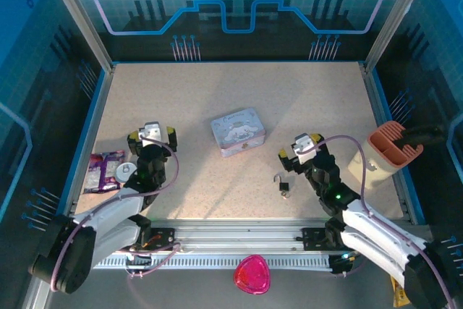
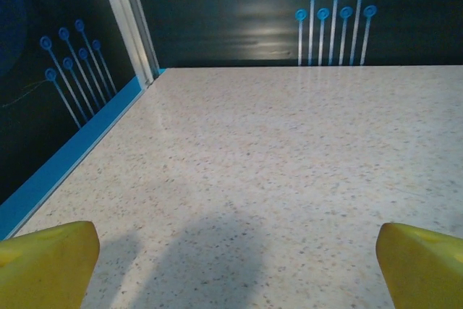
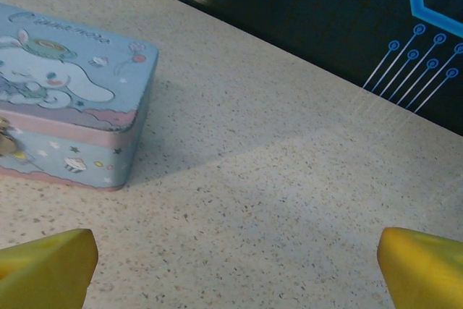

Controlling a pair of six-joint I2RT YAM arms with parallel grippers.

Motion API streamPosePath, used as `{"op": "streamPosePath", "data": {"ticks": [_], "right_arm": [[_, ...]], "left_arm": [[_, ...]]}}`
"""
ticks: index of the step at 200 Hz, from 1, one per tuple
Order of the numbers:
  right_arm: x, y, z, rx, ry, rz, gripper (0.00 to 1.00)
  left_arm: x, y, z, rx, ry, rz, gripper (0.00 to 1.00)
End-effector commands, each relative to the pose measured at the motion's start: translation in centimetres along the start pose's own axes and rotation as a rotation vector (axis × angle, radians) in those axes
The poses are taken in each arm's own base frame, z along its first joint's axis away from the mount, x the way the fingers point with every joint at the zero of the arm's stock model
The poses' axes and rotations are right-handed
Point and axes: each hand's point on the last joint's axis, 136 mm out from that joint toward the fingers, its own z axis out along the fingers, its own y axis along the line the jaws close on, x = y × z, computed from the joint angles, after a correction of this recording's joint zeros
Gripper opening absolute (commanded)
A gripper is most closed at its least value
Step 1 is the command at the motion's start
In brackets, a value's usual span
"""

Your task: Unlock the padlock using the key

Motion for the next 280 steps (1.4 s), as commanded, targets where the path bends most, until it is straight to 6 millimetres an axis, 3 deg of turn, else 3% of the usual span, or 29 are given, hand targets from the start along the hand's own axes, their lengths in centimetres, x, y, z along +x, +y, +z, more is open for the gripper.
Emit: {"op": "streamPosePath", "data": {"ticks": [1, 26, 53, 78, 109, 130, 169, 180, 200, 238, 269, 280], "right_arm": [[-1.5, -1.2, 0.6, 0.052, -0.09, -0.01, 1.0], [-0.8, -1.5, 1.3, 0.055, -0.093, -0.003, 1.0], [0.3, -1.9, 2.3, 0.06, -0.065, -0.011, 1.0], [0.8, -2.2, 3.2, 0.071, -0.069, 0.002, 1.0], [0.8, -3.1, 4.1, 0.094, -0.084, 0.014, 1.0], [0.8, -3.8, 4.6, 0.099, -0.091, 0.029, 1.0], [0.7, -4.6, 5.7, 0.085, -0.11, 0.062, 1.0], [0.4, -5.0, 6.2, 0.081, -0.108, 0.085, 1.0], [1.0, -4.8, 7.1, 0.007, -0.1, 0.138, 1.0], [2.7, -5.7, 8.6, 0.048, -0.108, 0.188, 1.0], [4.5, -8.8, 10.5, 0.197, 0.064, 0.272, 1.0], [4.7, -9.6, 10.4, 0.212, 0.067, 0.306, 1.0]], "left_arm": [[0.0, -0.3, 1.0, 0.032, -0.017, -0.052, 0.99], [1.4, -1.6, 2.2, 0.111, 0.012, -0.011, 0.99], [1.2, -3.5, 2.9, 0.213, -0.005, 0.016, 0.99], [0.8, -3.9, 3.8, 0.229, -0.037, 0.024, 0.99], [2.1, -4.5, 5.2, 0.262, -0.046, 0.015, 0.99], [3.1, -3.1, 5.8, 0.245, -0.016, -0.058, 0.99], [3.7, -4.6, 7.0, 0.316, 0.051, -0.025, 0.99], [4.0, -4.1, 7.8, 0.297, 0.1, -0.053, 0.99], [4.0, -3.0, 8.6, 0.285, 0.132, -0.111, 0.99], [3.9, -3.0, 8.6, 0.283, 0.13, -0.109, 0.99], [3.9, -3.0, 8.7, 0.278, 0.127, -0.107, 0.99], [4.0, -2.9, 8.6, 0.277, 0.129, -0.104, 0.99]]}}
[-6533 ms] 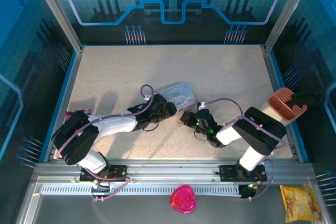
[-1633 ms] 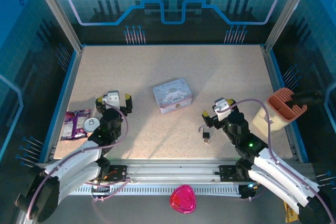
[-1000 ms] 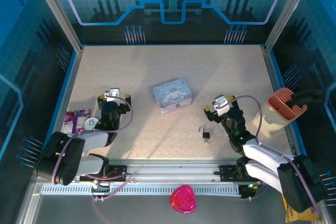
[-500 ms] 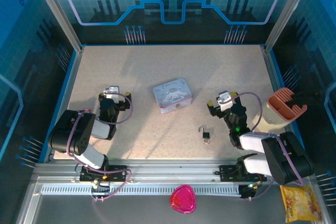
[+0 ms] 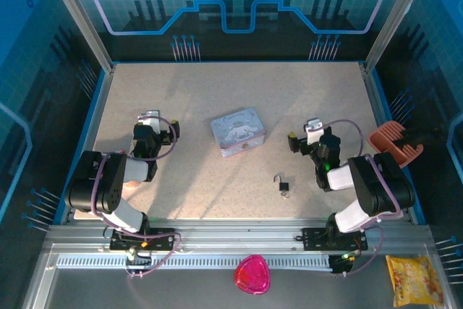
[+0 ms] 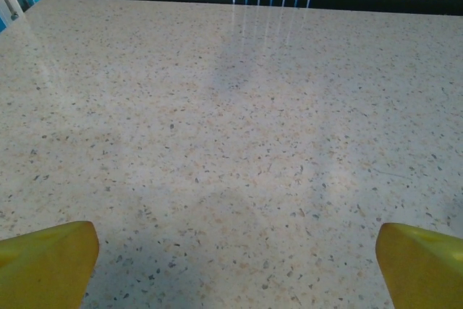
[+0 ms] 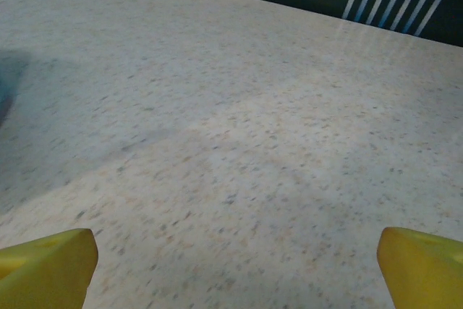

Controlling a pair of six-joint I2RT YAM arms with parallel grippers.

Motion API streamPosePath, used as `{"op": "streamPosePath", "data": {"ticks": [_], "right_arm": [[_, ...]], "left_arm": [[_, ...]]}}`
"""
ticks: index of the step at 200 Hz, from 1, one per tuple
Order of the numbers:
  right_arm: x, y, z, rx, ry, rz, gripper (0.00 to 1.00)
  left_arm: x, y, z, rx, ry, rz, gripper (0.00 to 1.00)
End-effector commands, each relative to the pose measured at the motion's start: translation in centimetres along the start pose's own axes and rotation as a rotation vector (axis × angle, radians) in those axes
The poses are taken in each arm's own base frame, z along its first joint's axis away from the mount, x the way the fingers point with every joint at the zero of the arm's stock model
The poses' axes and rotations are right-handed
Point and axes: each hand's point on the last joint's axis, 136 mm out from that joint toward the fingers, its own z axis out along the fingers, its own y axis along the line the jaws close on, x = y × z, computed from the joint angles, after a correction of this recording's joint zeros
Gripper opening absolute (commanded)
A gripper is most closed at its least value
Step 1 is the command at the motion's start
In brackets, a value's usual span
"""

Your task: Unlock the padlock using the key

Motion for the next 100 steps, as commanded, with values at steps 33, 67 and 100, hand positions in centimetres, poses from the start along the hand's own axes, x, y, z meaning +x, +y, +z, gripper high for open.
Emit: {"op": "streamPosePath", "data": {"ticks": [33, 67, 100], "right_arm": [[-1.6, -4.4, 0.7, 0.192, -0.014, 0.121, 1.0], [-1.6, -4.3, 0.7, 0.187, -0.012, 0.118, 1.0], [-1.6, -4.1, 0.8, 0.184, -0.012, 0.114, 1.0]], "left_arm": [[-0.9, -0.3, -0.1, 0.018, -0.021, -0.011, 0.99], [-0.8, -0.3, -0.1, 0.018, -0.02, -0.014, 0.99], [-0.8, -0.3, -0.1, 0.018, -0.019, -0.013, 0.99]]}}
